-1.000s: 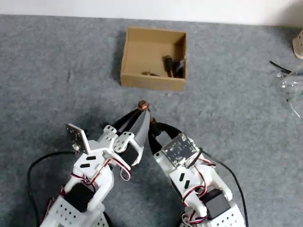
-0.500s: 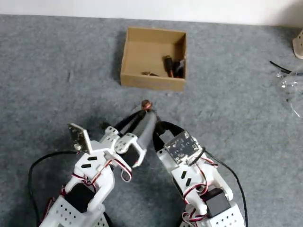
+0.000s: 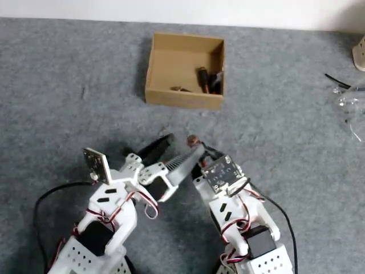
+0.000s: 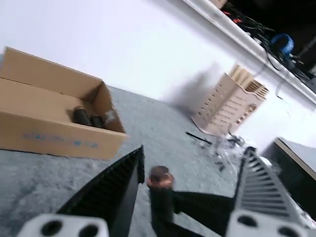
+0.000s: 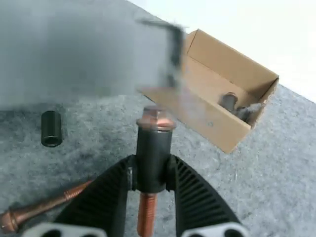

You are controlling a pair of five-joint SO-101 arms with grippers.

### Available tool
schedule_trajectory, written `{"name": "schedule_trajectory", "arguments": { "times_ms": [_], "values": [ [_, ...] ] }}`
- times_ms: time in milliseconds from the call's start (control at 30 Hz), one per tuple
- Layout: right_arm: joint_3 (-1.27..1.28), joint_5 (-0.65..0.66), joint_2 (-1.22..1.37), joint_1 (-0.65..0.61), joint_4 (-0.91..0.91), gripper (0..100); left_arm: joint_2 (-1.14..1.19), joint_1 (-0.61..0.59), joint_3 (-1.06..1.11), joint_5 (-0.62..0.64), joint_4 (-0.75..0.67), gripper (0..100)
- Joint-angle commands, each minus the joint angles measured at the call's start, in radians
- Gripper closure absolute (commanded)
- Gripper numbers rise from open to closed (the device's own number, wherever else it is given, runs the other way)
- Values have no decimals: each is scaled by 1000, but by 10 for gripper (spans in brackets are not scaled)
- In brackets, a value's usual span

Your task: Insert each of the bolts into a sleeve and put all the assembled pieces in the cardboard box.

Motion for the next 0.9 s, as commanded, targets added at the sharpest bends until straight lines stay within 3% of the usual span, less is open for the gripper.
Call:
{"name": "schedule_trajectory", "arguments": {
  "times_ms": [0,267,367,600,700,867],
  "values": [
    [-12,-11,-15,18,-50,993,-15,-79,-22,11,3,747],
    [-8,-15,-15,18,-50,993,-8,-182,-48,-2,6,905],
    [-5,-15,-15,18,-50,993,-7,-168,-48,-155,9,993],
    [76,-14,-15,31,-140,993,-7,-174,-76,-548,189,994],
    [91,-15,-15,64,-171,993,-7,-222,-102,-796,290,994],
    [108,-15,-13,68,-202,993,-7,-248,-90,-816,302,994]
  ]
}}
